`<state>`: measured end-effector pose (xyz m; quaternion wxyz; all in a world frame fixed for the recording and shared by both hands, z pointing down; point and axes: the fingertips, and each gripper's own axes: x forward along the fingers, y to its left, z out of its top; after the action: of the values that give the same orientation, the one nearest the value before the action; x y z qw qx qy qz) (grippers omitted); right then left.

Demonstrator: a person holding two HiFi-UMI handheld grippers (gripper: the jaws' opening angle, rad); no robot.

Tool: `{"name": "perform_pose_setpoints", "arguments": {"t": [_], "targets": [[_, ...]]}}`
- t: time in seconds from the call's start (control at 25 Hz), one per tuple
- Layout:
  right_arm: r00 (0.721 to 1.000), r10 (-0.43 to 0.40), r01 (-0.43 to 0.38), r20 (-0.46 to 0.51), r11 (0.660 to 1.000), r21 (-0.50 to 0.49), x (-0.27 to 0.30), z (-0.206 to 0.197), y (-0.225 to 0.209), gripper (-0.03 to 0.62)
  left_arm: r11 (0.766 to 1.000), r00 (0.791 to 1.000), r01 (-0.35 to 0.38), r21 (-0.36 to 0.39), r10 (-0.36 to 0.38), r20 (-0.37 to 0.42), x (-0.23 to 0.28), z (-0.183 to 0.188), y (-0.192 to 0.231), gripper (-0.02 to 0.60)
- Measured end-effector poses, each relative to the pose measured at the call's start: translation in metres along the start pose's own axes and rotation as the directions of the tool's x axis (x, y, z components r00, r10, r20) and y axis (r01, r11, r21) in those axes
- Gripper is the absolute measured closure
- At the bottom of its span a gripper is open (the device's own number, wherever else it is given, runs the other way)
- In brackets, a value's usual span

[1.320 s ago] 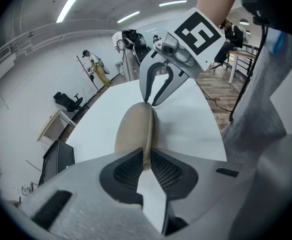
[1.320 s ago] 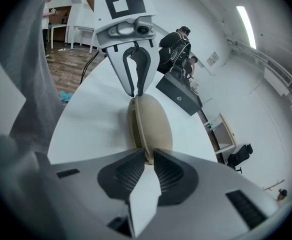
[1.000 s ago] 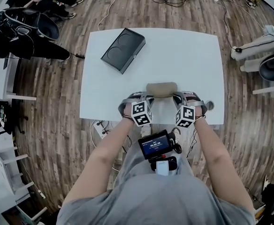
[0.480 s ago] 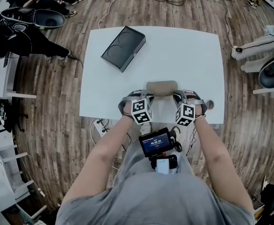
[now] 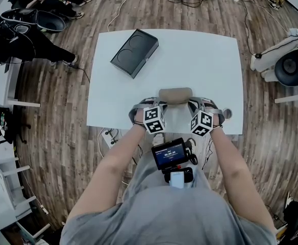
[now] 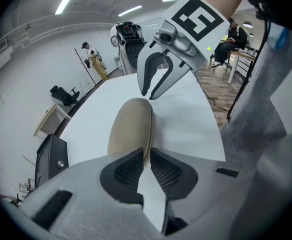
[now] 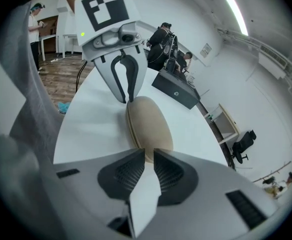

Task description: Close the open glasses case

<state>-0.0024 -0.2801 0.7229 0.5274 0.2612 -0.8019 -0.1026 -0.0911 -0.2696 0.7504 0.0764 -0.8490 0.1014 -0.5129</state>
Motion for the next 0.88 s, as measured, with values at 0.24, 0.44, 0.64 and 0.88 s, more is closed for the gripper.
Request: {"name": "perform_pose_setpoints", "arguments": {"t": [0.24, 0.44, 0.64, 0.88], "targets": [[0.978, -0.034, -0.051, 0.207, 0.918, 0.392, -0.042, 0.019, -0.027, 0.536, 1.0, 1.0, -0.016, -0.01, 0.016, 0.002, -0.001, 0.006, 0.003, 0.526], [0.947, -0.057, -0.133, 0.315, 0.824, 0.551, -0.066, 0.023, -0.026, 0.536, 0.989, 0.995, -0.005, -0.148, 0.02, 0.098, -0.023, 0.017, -0.004, 0.526], [0.917, -0.099, -0.17, 0.388, 0.781, 0.601, -0.092, 0.026, -0.026, 0.536, 0.914, 0.945, 0.043, -0.403, 0.093, 0.313, -0.066, 0.043, 0.0, 0.526], [0.859, -0.139, -0.229, 0.493, 0.757, 0.612, -0.127, 0.041, -0.028, 0.536, 0.819, 0.823, 0.108, -0.563, 0.244, 0.513, -0.123, 0.068, 0.001, 0.526]]}}
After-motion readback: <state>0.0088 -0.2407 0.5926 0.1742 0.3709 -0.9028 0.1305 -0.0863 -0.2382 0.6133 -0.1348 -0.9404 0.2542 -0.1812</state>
